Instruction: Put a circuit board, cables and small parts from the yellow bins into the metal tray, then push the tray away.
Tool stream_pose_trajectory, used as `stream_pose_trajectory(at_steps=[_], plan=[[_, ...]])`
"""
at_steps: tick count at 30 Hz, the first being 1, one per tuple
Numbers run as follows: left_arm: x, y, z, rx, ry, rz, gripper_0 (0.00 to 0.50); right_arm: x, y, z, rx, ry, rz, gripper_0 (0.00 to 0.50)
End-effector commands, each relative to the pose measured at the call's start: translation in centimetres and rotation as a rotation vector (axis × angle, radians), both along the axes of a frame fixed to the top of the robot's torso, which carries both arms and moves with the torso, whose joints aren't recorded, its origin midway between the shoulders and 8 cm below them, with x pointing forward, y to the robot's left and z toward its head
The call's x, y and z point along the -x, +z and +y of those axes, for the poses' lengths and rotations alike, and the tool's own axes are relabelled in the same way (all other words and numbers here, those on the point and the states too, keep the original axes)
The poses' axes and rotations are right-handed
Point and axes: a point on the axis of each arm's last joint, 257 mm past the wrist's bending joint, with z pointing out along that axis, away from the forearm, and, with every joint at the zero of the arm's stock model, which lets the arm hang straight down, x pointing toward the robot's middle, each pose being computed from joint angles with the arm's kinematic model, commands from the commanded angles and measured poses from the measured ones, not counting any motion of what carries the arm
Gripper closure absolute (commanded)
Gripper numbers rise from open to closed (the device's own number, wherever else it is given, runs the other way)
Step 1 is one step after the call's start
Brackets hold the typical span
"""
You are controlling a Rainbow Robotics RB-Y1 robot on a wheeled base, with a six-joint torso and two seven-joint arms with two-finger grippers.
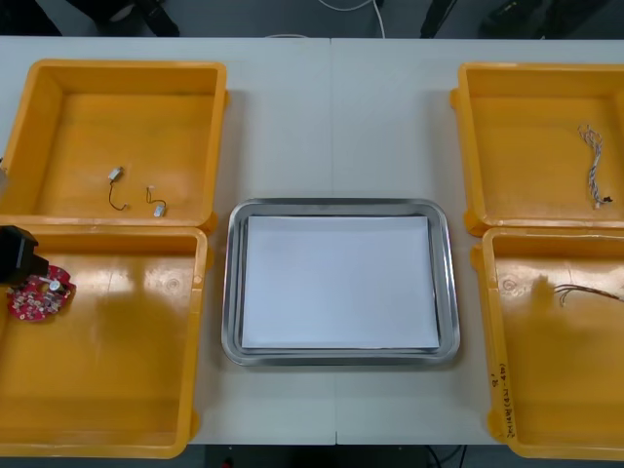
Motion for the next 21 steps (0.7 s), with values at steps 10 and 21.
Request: stream_pose_trajectory(at_steps=[10,21], plan=[[-1.8,-2.0,2.7,-0.114,-0.114,-0.019,0.000,0.1,-2.6,-3.7,-0.090,-0.174,-0.048,0.000],[-2.6,-4.2,3.3,-0.129,-0.116,-0.018,0.000,0.6,-5.2,-3.0,-0.174,-0.229,-0.021,0.000]])
